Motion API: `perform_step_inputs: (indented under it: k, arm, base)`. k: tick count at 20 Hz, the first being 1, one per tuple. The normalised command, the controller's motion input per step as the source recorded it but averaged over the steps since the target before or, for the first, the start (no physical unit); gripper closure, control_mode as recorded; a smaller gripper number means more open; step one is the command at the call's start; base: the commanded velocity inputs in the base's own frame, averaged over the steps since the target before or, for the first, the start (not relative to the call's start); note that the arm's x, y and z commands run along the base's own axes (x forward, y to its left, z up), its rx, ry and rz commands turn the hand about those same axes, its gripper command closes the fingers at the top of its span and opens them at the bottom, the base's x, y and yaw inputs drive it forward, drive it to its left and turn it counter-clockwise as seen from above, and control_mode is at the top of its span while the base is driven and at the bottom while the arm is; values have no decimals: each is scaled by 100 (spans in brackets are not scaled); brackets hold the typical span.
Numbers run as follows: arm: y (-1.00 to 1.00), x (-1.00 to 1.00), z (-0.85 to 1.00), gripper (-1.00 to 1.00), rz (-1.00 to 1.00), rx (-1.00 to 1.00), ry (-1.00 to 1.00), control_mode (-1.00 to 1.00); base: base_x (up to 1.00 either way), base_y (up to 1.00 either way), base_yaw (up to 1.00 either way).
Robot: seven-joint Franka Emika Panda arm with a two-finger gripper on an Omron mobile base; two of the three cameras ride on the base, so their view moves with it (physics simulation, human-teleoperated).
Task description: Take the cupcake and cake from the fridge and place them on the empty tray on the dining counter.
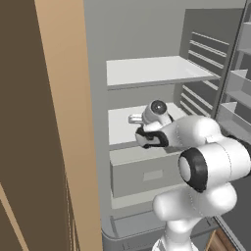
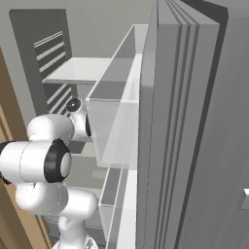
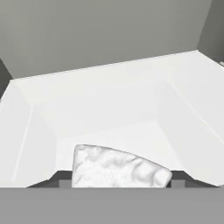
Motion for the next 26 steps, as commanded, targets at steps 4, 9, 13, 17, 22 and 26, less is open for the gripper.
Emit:
perform_step_inputs:
  k: [4, 9, 13, 17, 22, 26]
  arm:
    - [-1, -100, 100, 100, 0, -1, 5, -100]
    - [-3, -100, 100, 100, 0, -2, 8, -100]
    - [-1, -100, 95, 100, 3, -4, 11, -100]
    - [0, -100, 72, 100, 5, -4, 7, -100]
    - [0, -100, 39, 100, 8, -2, 0, -100]
    - [-2, -100, 10, 100, 5, 0, -2, -100]
  base:
    - [0, 0, 0]
    - [0, 0, 0]
    - [0, 0, 0]
    - [0, 0, 0]
    - [0, 0, 0]
    - [0, 0, 0]
